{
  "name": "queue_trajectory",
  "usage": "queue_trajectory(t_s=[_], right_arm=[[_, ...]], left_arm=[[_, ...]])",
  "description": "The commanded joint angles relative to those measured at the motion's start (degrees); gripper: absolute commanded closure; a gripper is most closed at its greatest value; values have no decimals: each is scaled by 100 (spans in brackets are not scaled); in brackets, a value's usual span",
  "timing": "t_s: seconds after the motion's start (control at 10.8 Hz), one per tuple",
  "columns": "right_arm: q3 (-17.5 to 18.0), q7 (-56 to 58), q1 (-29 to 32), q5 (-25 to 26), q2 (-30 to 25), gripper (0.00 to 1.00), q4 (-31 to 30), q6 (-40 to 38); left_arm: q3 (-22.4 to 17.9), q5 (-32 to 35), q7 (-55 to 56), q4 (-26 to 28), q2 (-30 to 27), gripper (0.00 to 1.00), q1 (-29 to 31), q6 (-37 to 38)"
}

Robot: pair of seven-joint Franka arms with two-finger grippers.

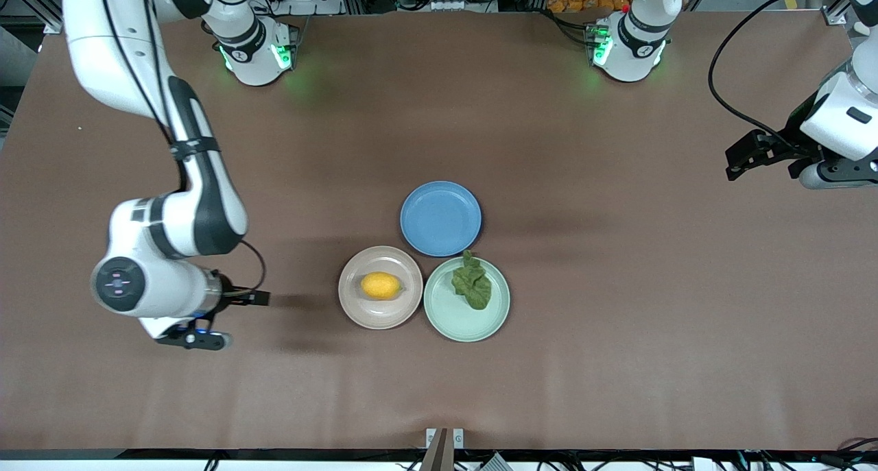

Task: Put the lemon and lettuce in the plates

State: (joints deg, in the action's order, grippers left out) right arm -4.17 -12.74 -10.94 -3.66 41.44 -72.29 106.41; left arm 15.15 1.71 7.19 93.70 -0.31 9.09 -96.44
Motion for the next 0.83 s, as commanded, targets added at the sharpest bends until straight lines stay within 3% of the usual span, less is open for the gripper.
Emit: queue_trajectory(t_s=[0.0,0.74], right_arm=[[13,316,302,58,-267,0,-66,-419],[-75,272,901,76,-1075,0,-118,-963]], left_arm=[[23,57,-15,-9,-30,0,31,20],[40,40,28,8,-22,0,22,170]])
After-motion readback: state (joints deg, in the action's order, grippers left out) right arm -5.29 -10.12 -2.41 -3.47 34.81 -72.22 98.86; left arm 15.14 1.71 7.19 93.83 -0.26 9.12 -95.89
